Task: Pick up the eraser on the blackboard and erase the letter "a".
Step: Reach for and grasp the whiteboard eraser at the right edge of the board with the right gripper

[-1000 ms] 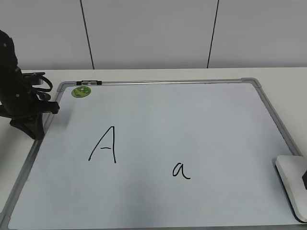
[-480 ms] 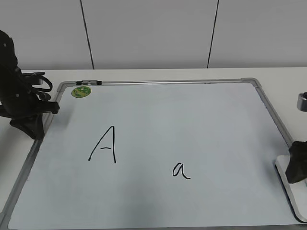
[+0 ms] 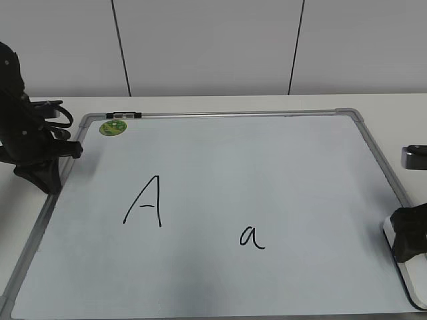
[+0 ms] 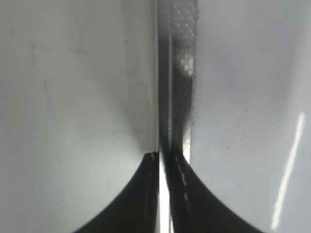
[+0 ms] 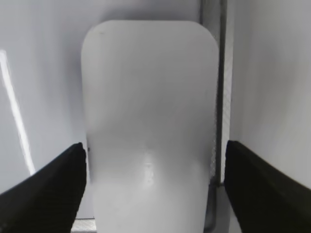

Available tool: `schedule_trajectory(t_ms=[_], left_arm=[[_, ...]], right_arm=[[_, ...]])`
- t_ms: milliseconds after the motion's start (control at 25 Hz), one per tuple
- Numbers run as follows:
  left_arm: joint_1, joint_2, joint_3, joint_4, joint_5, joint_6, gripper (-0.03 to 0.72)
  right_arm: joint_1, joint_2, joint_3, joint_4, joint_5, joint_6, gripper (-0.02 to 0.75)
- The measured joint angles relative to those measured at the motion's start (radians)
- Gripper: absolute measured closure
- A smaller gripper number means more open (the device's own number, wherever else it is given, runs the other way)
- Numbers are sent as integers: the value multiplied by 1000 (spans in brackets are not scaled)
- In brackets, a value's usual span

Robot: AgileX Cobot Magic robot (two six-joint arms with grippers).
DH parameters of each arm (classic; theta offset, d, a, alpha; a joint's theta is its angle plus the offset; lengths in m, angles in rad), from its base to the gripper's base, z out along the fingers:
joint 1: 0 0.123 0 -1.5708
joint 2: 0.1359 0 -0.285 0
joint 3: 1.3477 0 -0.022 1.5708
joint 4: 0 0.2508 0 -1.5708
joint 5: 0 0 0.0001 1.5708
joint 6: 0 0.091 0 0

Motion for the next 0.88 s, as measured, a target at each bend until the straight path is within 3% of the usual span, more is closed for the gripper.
schedule_trajectory(t_ms=[400, 640, 880], left_arm=[[0, 0, 0, -2, 0, 0, 659], [0, 0, 0, -4, 0, 0, 659], [0, 0, 0, -5, 0, 0, 659]], right_arm=[[0, 64, -2, 18, -37, 3, 95], [0, 65, -2, 20, -42, 5, 204], [0, 65, -2, 20, -43, 5, 216]])
